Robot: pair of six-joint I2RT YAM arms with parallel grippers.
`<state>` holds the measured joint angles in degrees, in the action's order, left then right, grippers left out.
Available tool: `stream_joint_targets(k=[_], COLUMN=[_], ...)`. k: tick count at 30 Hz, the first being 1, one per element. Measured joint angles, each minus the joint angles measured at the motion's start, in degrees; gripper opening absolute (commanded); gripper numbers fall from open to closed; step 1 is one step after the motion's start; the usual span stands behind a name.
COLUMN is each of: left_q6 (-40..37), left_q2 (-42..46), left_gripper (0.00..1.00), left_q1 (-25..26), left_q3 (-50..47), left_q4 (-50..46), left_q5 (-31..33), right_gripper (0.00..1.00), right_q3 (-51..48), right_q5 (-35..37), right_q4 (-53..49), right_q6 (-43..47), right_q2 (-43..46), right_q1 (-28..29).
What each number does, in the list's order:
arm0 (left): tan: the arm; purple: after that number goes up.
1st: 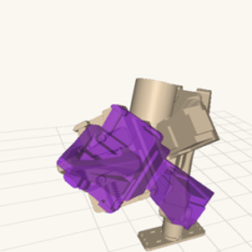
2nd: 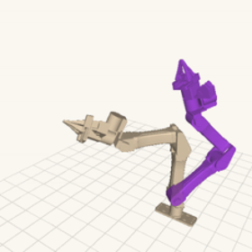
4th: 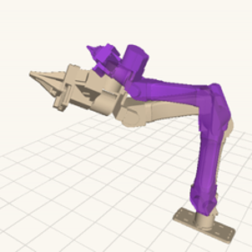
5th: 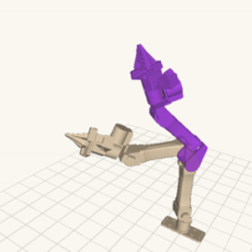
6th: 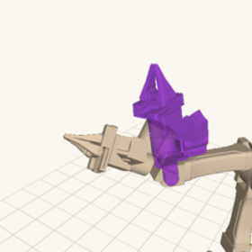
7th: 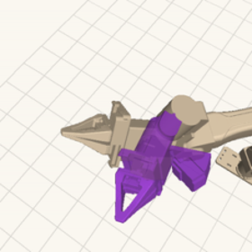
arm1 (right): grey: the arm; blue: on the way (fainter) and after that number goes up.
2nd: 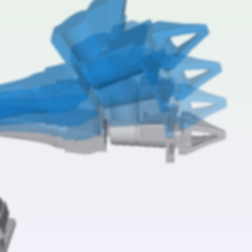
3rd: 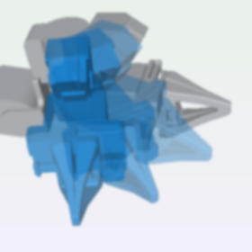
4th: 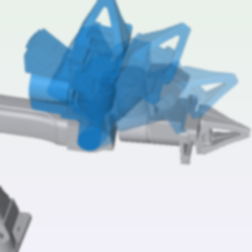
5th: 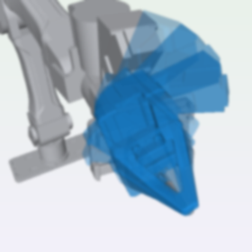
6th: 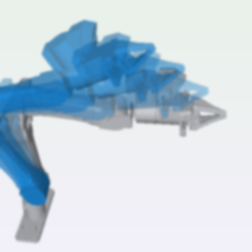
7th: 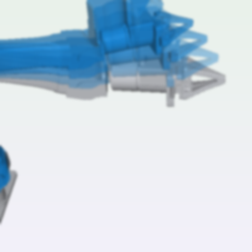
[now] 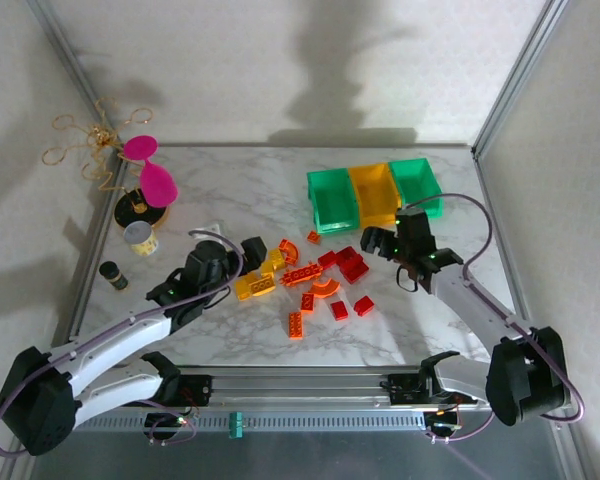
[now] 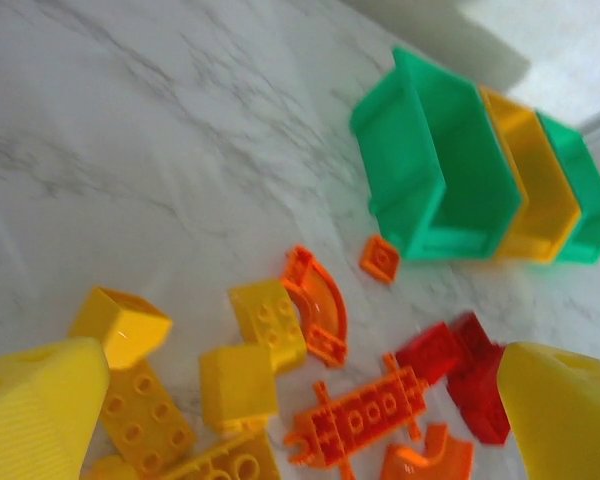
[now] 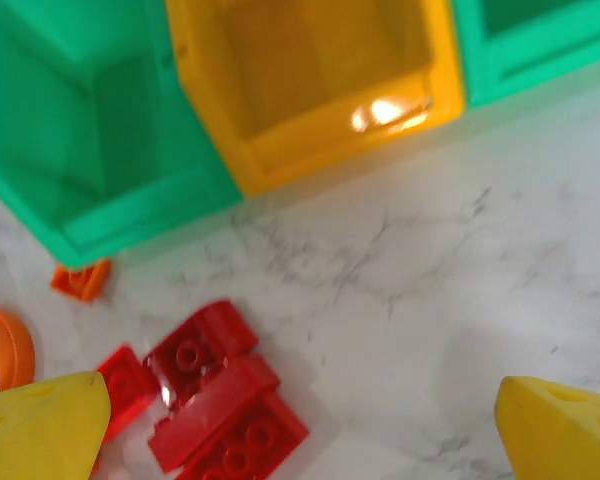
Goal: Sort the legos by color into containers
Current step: Move the lego to the center of the table.
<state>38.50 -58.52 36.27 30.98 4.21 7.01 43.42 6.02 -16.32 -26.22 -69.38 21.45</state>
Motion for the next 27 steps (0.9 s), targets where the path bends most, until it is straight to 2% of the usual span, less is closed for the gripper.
stream_joint_targets(k=[5,10,18,27], left_q6=[0.4,0.4,0.3,0.3], left_q2=[-3.9,-8.2,-10.7,-10.7], left_gripper=[1.00,1.00,1.00,1.00], left_q1=[5.5,8.4,9.3,9.5], left_q3=[0.6,1.9,4.2,4.2], left_q4=[1.8,4.1,5.0,4.9], left_q5=[-0.5,-0.4,0.2,1.2], right_gripper=[0.98,0.94,0.86,0.77], right_q3=[0.3,1.9,7.9,9.4], right_q5=[1.6,2.5,4.7,5.1], right_q4=[-3.7,-4.5,-4.0,-3.3], right_q6=[-0.4,-2.0,-3.4,-3.4], right_q2=[-4.3,-9.3,-17.9,-24.3], right_q1=[4.5,6.3,9.5,10.9])
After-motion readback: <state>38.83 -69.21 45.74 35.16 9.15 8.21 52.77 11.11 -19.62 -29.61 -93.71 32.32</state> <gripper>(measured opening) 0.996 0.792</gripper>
